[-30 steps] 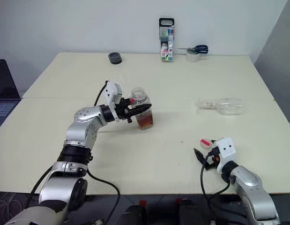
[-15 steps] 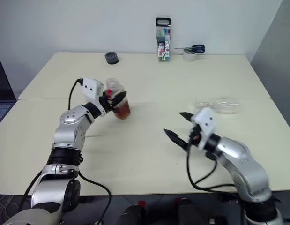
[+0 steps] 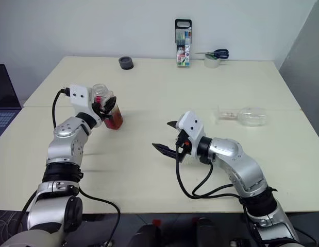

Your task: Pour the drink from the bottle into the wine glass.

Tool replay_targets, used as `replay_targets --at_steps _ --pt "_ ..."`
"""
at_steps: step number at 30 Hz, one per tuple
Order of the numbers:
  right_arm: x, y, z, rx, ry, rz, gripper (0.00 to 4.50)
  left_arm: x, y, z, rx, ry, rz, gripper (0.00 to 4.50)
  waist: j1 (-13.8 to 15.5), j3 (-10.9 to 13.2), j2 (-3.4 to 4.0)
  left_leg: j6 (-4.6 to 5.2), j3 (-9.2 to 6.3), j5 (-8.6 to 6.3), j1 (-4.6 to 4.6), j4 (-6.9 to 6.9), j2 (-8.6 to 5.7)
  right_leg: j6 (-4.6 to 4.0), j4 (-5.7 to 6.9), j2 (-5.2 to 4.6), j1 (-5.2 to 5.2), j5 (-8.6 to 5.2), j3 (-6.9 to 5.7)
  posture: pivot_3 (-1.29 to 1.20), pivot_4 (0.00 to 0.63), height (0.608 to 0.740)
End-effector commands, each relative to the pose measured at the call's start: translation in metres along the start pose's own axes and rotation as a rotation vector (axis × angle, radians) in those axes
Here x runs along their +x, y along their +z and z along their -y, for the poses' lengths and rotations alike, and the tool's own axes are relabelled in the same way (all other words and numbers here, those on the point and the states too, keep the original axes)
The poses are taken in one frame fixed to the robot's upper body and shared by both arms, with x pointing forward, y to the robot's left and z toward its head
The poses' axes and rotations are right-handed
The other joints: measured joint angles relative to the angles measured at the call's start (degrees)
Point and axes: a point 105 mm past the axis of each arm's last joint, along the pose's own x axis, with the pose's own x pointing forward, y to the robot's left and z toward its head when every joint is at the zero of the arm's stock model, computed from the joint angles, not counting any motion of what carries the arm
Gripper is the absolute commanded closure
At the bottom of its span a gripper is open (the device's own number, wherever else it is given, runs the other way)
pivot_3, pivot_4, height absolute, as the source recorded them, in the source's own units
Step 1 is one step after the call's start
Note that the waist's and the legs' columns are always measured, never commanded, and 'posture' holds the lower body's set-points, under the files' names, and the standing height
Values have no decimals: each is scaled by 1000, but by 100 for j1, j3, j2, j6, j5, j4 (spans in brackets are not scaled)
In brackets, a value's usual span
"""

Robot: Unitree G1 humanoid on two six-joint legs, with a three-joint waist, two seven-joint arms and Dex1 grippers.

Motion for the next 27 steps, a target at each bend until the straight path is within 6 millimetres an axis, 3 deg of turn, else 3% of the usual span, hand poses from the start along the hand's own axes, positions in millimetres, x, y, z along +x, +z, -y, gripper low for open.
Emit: replay_targets --at_steps 1,7,16,27 --pt "4 16 -2 -58 17 52 0 -2 8 -6 -22 25 55 2809 -1 0 0 0 0 0 0 1 0 0 0 0 0 0 0 0 150 740" --pt "9 16 -6 -63 23 58 0 -4 -6 -6 -47 34 18 2809 -1 -2 -1 3 0 -2 0 1 -1 0 1 0 0 0 0 0 150 740" --pt "10 17 -9 -62 23 65 0 -6 -10 -1 -45 7 16 8 -9 -2 -1 4 -1 -3 1 3 0 0 2 0 0 0 0 0 150 740" --pt "13 14 -13 -65 22 61 0 -12 -24 -3 -25 19 -7 8 -10 -2 -1 6 -3 -4 0 3 0 0 1 0 0 0 -1 0 150 740"
